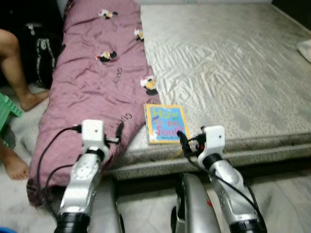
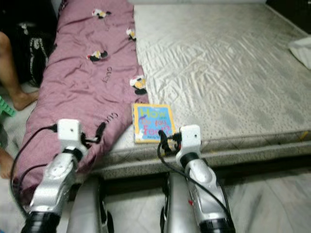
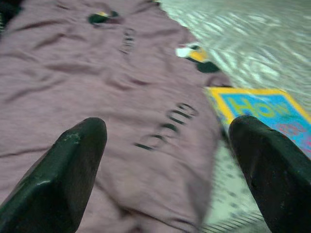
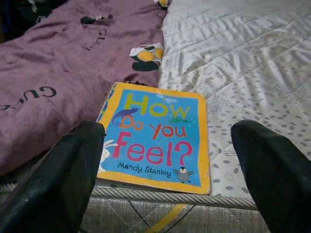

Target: Clean up the room

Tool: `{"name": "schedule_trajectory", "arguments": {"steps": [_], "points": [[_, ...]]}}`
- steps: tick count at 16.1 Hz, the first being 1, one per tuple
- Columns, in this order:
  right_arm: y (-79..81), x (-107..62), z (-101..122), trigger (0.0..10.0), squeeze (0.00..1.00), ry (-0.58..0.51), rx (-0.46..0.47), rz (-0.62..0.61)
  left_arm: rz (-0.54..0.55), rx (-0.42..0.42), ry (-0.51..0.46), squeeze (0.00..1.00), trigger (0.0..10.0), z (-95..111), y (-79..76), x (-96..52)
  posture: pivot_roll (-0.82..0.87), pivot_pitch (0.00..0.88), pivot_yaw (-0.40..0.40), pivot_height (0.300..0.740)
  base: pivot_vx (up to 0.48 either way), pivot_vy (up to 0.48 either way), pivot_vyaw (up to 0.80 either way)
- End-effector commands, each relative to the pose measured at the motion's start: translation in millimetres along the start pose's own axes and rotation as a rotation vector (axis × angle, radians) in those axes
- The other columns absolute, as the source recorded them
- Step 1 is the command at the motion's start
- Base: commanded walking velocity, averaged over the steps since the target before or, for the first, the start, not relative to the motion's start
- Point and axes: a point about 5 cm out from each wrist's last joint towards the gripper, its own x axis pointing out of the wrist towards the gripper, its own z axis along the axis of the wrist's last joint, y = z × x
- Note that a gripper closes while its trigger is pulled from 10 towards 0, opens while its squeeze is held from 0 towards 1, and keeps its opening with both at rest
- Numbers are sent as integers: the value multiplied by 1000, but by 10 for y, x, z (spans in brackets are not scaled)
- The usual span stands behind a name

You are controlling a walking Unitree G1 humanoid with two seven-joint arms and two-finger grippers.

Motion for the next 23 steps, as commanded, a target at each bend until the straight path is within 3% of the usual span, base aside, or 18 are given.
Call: {"name": "schedule_trajectory", "arguments": {"steps": [1, 6, 9, 13, 23], "points": [[-10, -20, 17, 10000, 0, 0, 3, 3, 0, 3, 11, 0, 10000, -40, -11, -12, -47, 101, -21, 521, 0, 0, 0], [-3, -5, 9, 10000, 0, 8, -18, 9, 9, -15, -16, 0, 10000, 12, 16, 54, -55, 88, -24, 506, 0, 0, 0], [-21, -17, 28, 10000, 0, 6, -28, 13, -11, -46, -62, 0, 10000, 103, -43, 123, -62, 83, -28, 506, 0, 0, 0], [-23, -10, 29, 10000, 0, 5, -34, 10, -30, -92, -110, 0, 10000, 156, -65, 108, -59, 81, -25, 506, 0, 0, 0], [-30, 4, 39, 10000, 0, 3, -49, 10, -30, -112, -140, 0, 10000, 195, -70, 158, -65, 77, -27, 506, 279, 0, 0]]}}
